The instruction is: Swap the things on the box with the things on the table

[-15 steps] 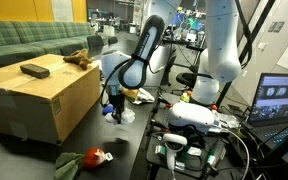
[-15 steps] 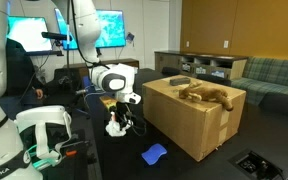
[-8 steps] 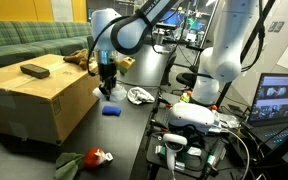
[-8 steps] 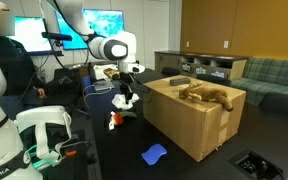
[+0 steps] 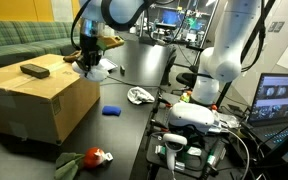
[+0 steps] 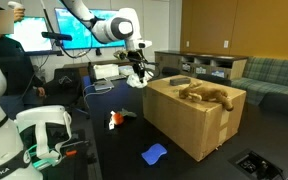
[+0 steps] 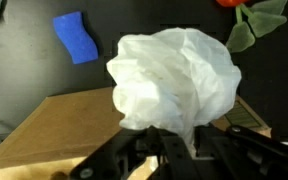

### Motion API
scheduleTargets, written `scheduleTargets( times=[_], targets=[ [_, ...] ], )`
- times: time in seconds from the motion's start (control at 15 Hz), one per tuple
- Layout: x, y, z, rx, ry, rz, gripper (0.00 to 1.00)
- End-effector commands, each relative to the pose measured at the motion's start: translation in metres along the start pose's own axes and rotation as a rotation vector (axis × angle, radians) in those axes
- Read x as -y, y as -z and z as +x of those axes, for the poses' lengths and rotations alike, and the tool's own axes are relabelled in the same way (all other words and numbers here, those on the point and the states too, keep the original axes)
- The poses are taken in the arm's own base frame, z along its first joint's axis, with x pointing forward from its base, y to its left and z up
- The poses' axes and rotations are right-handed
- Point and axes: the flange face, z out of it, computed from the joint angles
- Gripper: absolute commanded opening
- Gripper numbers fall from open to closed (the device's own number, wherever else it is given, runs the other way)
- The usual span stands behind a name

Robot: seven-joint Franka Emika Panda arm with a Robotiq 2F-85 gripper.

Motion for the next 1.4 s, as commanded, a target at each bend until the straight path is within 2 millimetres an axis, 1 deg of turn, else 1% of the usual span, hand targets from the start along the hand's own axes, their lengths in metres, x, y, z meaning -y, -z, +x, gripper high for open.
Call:
scheduleTargets(
  times=[0.0,0.13,0.33,0.53,0.8,1.07,1.27,1.33],
  targets=[
    [0.004,-0.002,0.05,-0.075,-0.067,-0.022,0.03],
    [0.006,-0.009,0.071,-0.115,-0.095,-0.034,0.03],
    [0.004,-0.03,0.107,-0.157,-0.137,-0.061,0.03],
    [-0.004,-0.051,0.143,-0.175,-0.187,-0.091,0.03],
    [-0.016,-0.071,0.183,-0.231,-0.27,-0.139,0.03],
    [-0.027,-0.078,0.209,-0.275,-0.331,-0.183,0.03],
    [-0.03,-0.08,0.217,-0.272,-0.354,-0.217,0.03],
    [-0.031,-0.081,0.218,-0.261,-0.354,-0.233,0.2]
  ],
)
